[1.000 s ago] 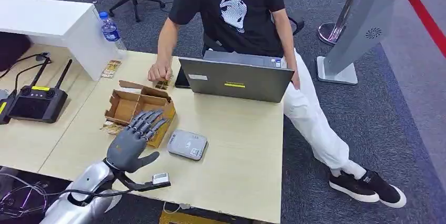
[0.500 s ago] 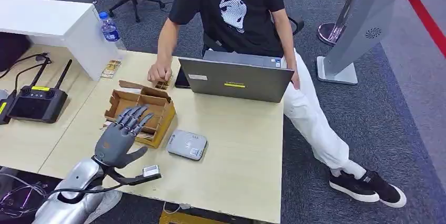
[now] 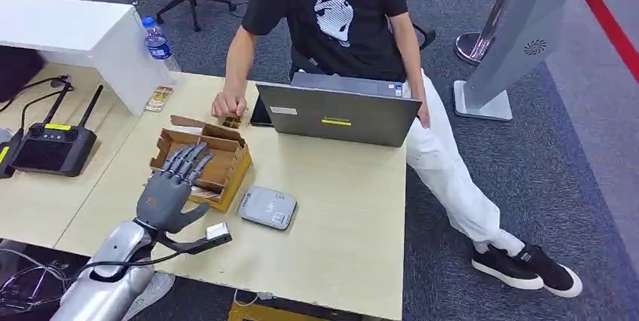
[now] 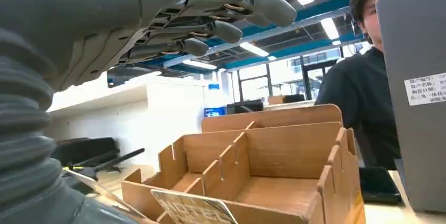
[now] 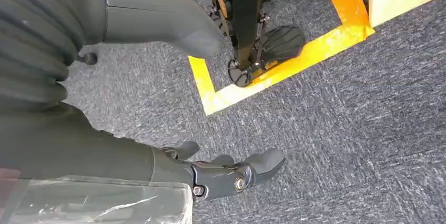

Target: Pass the card to the sensor for recognition and then transmit it.

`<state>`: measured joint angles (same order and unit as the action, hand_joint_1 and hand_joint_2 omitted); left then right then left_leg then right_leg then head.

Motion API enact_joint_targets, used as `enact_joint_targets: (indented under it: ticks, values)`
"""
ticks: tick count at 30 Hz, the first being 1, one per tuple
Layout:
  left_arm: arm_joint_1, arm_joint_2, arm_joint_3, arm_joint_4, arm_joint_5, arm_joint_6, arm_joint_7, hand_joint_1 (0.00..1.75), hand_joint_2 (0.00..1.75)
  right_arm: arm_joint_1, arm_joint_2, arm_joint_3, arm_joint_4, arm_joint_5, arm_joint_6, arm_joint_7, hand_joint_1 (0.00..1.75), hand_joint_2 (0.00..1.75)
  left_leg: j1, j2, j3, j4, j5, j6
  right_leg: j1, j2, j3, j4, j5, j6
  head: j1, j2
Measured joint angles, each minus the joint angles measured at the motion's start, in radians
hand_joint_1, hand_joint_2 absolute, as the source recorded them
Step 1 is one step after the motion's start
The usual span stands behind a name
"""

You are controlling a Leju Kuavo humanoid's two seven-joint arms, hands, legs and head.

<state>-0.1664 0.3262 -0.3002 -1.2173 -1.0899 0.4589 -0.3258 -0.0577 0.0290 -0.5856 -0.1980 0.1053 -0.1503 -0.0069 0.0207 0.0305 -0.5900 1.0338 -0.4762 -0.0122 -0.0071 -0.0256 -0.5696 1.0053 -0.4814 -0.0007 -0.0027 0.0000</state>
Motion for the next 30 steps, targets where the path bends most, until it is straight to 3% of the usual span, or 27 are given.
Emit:
enact_joint_targets:
  ticks: [15,30]
  values:
    - [-0.014,-0.004,0.0,0.023,-0.035,-0.042,0.019,0.0,1.75,0.0,0.001,0.0,0.0,0.002,0.003,0.006,0.0,1.75,0.0,0.0,0.0,0.0,0.0,0.0,0.0,0.0,0.0,0.0,0.0,0.0,0.0,0.0]
    - [-0.004,0.056,0.005,0.018,-0.063,-0.064,0.058,0.0,1.75,0.0,0.001,-0.016,0.0,0.018,0.003,0.01,0.0,1.75,0.0,0.0,0.0,0.0,0.0,0.0,0.0,0.0,0.0,0.0,0.0,0.0,0.0,0.0]
